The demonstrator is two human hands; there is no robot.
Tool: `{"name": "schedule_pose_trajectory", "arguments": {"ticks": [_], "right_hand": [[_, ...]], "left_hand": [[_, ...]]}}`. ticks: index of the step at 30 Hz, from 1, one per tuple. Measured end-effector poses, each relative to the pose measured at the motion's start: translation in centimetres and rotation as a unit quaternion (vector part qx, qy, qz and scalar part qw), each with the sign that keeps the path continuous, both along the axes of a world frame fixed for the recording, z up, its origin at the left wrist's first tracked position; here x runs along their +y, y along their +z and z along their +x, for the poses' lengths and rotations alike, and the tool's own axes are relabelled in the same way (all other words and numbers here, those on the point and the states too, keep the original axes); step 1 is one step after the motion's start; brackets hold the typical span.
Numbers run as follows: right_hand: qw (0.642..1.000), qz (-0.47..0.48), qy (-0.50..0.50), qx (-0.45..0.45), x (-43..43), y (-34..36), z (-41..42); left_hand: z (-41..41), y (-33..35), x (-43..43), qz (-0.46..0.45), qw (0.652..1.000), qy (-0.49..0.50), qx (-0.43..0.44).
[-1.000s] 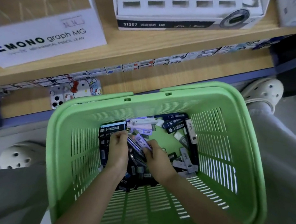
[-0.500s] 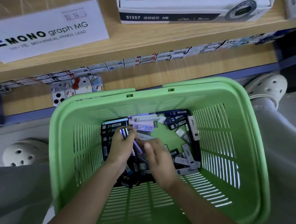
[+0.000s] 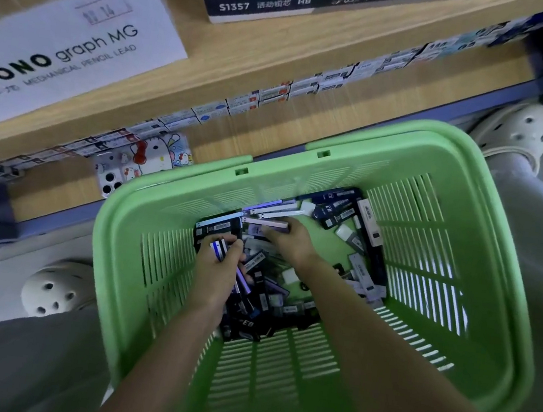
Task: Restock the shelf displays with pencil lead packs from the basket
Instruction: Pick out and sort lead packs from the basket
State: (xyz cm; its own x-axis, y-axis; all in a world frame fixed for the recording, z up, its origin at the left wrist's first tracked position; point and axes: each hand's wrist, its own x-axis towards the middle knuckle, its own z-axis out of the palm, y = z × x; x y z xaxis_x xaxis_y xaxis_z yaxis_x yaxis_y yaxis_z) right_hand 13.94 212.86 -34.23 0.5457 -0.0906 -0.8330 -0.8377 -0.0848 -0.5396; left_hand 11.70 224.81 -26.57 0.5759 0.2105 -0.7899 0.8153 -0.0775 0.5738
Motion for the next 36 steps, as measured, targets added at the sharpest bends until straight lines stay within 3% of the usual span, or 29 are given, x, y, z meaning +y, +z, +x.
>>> {"name": "schedule_pose_trajectory", "arguments": {"ticks": [8,13,25,29,33,36], "right_hand": [[0.998,-0.058,0.016,0.0,0.2,-0.5,0.3],[0.998,0.034,-0.039,-0.024,-1.3,0.8,-0.1],[0.993,0.075,-0.032,-0.084,-3.8,6.3,-1.7],[0.985,0.127,-0.047,-0.108,-3.2,9.7,-2.3],[0.981,0.102,0.015,-0.162,-2.6,12.5,-2.6],[0.979,0.023,0.018,-0.203,-2.0,14.2,-2.8]], "left_hand": [[-0.4,0.5,-0.1,0.008,1.0,-0.004,0.017],[-0.7,0.7,-0.3,0.006,1.0,-0.006,0.018],[-1.3,2.4,-1.8,-0.043,0.995,0.033,0.081],[-1.1,4.0,-2.8,-0.083,0.991,0.096,0.049],[-0.8,6.0,-3.1,-0.082,0.984,0.154,0.014],[-0.6,7.4,-2.9,-0.089,0.982,0.167,-0.002]]}}
